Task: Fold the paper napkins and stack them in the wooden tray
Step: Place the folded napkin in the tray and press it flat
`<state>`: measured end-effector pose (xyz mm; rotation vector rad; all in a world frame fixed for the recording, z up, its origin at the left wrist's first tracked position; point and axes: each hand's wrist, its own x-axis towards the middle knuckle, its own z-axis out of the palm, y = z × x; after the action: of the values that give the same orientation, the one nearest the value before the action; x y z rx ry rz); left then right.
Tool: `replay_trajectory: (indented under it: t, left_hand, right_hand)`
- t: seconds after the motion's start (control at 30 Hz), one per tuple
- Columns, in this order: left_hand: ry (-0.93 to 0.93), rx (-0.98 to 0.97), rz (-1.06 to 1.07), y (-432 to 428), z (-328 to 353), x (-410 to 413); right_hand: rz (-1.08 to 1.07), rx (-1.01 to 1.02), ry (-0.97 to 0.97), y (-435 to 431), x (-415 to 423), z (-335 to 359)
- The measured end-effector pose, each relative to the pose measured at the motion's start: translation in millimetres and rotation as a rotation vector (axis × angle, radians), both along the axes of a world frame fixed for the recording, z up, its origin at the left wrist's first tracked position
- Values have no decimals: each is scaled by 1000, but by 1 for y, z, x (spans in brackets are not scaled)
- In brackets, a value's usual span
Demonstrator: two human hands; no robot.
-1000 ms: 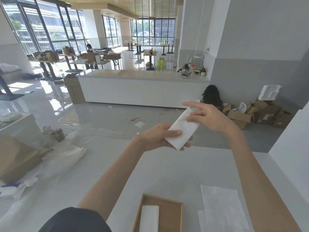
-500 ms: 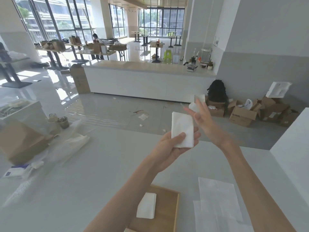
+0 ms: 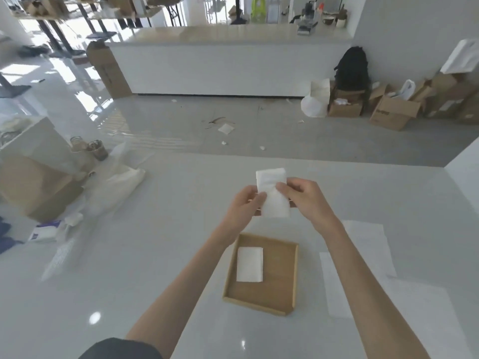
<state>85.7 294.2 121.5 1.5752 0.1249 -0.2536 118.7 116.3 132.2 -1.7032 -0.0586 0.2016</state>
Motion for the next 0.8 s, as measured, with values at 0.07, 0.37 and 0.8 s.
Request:
replay_trajectory:
  t: [0.07,0.37,0.8]
  left_hand:
    - [32,56,11,10,-29,0]
    - [361,293,132,15,-178,-43]
    - [454,627,237,9,-258,-35]
  right_hand:
    - [-8,15,80,8,-7,-31]
    - [-217,20,510,42,-73,-207]
    - [-279,-337,485,84,-69,-285]
